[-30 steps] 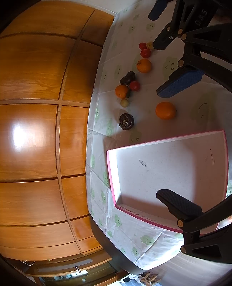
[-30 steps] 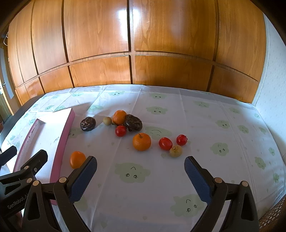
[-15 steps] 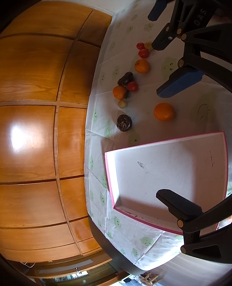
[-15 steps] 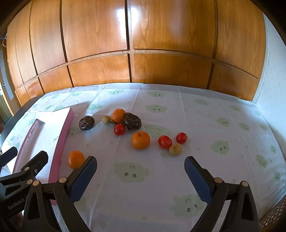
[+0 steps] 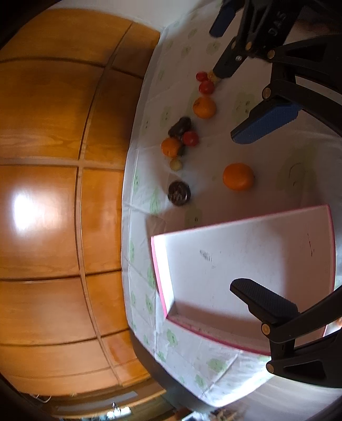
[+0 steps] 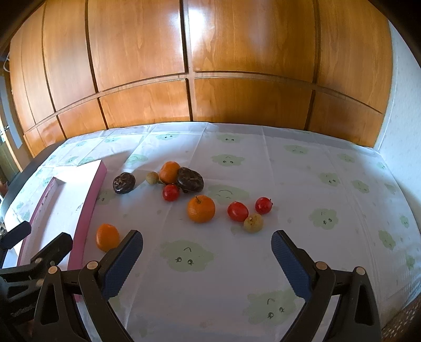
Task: Organize fruits
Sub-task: 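Grasp the orange near the tray with the left gripper while the right gripper grasps a red tomato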
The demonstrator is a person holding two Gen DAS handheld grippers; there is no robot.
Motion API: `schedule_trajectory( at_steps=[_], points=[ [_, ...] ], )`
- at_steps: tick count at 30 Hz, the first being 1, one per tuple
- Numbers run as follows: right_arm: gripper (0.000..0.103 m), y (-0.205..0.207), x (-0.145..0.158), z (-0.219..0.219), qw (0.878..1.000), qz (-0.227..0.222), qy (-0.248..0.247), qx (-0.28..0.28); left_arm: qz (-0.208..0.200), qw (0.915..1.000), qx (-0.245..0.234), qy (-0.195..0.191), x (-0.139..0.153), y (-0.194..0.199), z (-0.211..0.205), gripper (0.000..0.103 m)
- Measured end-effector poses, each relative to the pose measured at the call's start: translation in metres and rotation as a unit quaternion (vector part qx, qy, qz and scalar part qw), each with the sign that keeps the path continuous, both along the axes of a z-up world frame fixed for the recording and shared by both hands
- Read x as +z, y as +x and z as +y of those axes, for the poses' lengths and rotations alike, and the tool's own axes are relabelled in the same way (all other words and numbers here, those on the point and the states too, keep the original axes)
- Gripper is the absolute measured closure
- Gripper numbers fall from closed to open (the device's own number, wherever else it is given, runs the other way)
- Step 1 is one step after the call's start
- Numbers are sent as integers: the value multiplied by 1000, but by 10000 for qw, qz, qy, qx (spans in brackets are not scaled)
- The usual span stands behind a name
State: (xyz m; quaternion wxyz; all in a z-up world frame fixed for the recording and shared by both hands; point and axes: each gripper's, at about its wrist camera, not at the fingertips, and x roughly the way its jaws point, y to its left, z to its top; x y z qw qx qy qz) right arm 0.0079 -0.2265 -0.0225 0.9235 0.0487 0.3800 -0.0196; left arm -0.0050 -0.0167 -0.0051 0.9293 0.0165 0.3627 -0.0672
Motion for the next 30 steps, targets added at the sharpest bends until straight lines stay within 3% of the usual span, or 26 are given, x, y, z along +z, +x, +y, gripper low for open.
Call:
schedule_trajectory(
  at_steps=[4,9,15,18,20,21,25,30],
  points=[
    [4,9,10,-11,9996,-9,-31,293,236,9977,-480,-422,-1,1,-4,0],
    [4,32,28,-40,9980,-53,-270,573,371,9951,-855,-328,-1,6,-12,1],
    [4,56,27,-84,9984,-26,-339,448,671,9870,-1456,-138,2,21,-11,23],
    [4,62,17,-101,9994,35,-133,302,823,9792,-1845,208,-1,30,-20,32],
    [5,67,10,-110,9993,276,102,210,990,9724,-2074,396,-6,36,-28,47],
    [5,68,9,-113,9989,321,245,228,1103,9685,-2183,466,-9,41,-33,49],
    [5,69,12,-120,9983,267,496,149,1400,9583,-2353,823,-24,58,-52,51],
    [5,72,9,-149,9899,301,1360,-261,1628,9465,-2403,1407,-46,71,-66,52]
  ],
)
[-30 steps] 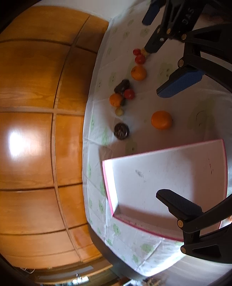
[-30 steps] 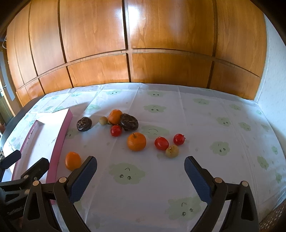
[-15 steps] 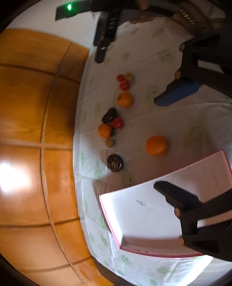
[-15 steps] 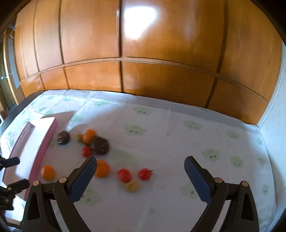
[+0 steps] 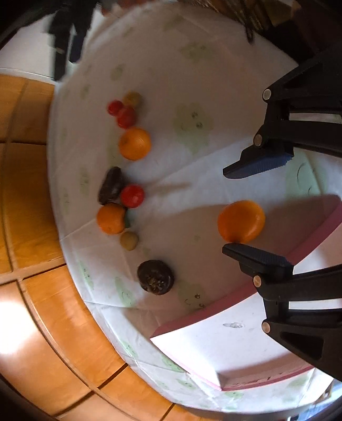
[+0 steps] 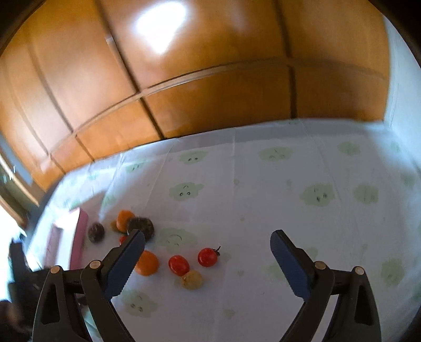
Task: Organize fruits
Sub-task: 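Grasp the orange near the tray with the left gripper while the right gripper grasps a red tomato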
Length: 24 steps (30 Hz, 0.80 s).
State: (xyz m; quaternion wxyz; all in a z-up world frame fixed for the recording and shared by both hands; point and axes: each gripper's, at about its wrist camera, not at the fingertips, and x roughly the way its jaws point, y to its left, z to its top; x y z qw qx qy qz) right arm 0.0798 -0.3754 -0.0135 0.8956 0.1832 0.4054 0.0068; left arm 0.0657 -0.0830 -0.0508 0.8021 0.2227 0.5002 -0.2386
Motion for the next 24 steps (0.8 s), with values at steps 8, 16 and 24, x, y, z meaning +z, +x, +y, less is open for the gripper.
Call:
schedule_trajectory(
  at_steps=[8,16,24],
  points=[
    [21,5,-13,-15,9971,245,650,-303,-96,9999,-11,28,-11,-5,1,69],
    [61,13,-45,-12,9930,932,669,-292,-116,9978,-8,-653,-17,-49,-20,68],
    [64,26,-66,-13,9852,1292,1074,-337,-239,9952,287,-904,-24,-50,-22,68]
  ],
)
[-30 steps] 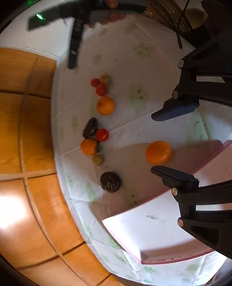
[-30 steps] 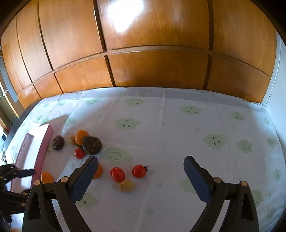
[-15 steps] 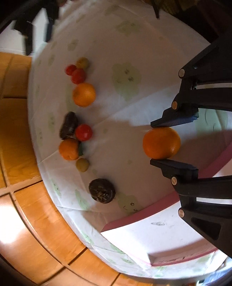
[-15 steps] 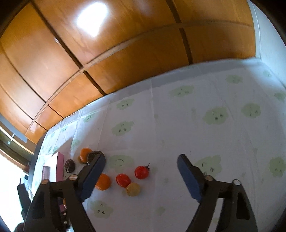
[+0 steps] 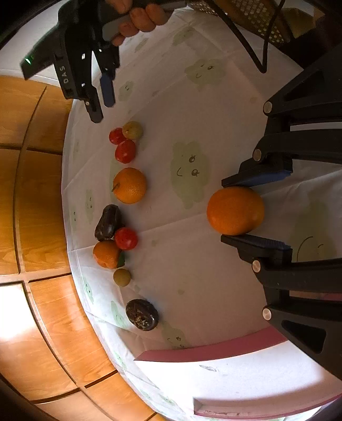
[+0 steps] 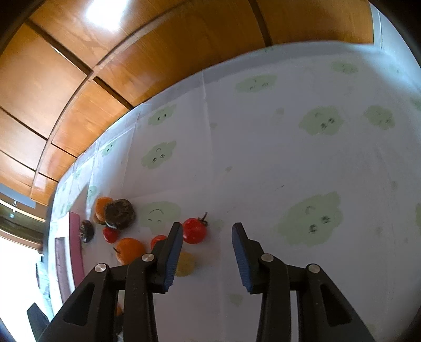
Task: Organize fruits
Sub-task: 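Grasp the orange near the tray with the left gripper while the right gripper grasps a red tomato, then carry the orange into the tray and open the left gripper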
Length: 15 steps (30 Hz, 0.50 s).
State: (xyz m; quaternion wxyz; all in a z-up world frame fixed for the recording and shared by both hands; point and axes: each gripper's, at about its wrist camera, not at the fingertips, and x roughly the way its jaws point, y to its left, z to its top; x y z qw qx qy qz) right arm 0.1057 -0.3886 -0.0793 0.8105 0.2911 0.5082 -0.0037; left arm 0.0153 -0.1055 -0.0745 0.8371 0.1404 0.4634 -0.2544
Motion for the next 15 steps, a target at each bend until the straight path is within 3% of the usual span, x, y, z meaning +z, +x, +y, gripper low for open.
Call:
schedule_trajectory(
  at_steps=[4,10,12,15],
  points=[
    [64,12,-8,12,9996,199,137,120,-23,10000,40,-47,1,0,1,68],
    [64,27,-18,32,9986,292,-275,356,-16,9999,81,-122,1,0,2,68],
    [76,28,-21,37,9968,312,-600,436,-20,9999,76,-126,1,-1,2,69],
    [77,26,-22,36,9959,243,-714,504,111,9995,127,-283,5,2,8,69]
  ],
)
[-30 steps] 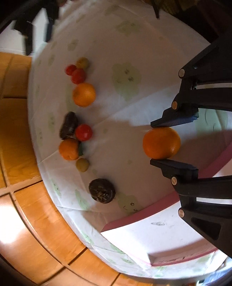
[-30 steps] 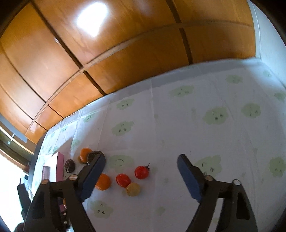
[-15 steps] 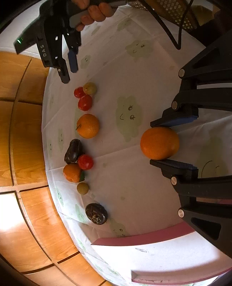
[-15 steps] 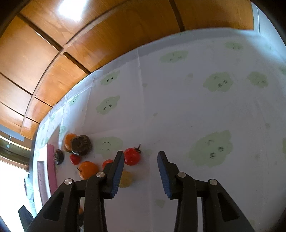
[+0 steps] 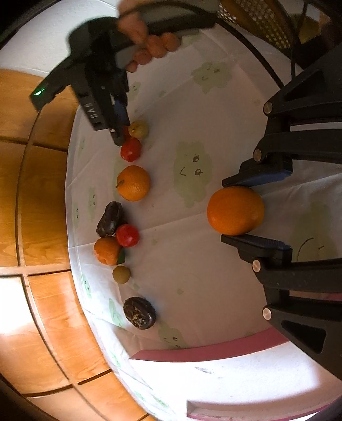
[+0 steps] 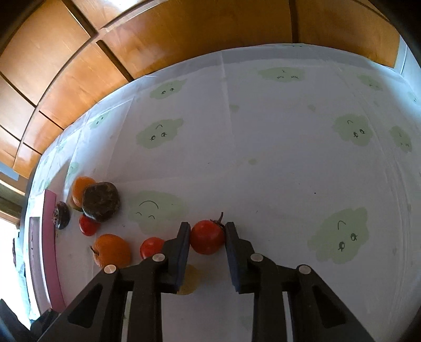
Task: Organize fruits
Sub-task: 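Carry the orange into the tray and open the left gripper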
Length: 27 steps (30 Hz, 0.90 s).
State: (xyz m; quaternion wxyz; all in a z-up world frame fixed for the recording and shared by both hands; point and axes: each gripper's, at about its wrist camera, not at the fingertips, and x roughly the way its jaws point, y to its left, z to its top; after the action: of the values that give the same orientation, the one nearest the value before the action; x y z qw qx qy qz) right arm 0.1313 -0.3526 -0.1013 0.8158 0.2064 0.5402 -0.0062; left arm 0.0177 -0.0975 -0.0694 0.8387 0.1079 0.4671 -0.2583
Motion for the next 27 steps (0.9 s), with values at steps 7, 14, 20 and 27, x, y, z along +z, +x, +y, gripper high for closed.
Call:
schedule_trajectory(
  at_steps=[7,14,20,27],
  points=[
    [77,2,-5,-10,9996,25,263,44,-188,9945,529,-885,56,13,49,69],
    [77,3,-7,-12,9994,50,323,67,15,9769,1952,-873,60,69,134,69],
    [77,3,-6,-8,9997,12,205,118,215,9634,2561,-759,37,109,170,69],
    [77,3,-5,-3,9998,-24,92,179,269,9604,2697,-654,18,153,176,69]
  ],
)
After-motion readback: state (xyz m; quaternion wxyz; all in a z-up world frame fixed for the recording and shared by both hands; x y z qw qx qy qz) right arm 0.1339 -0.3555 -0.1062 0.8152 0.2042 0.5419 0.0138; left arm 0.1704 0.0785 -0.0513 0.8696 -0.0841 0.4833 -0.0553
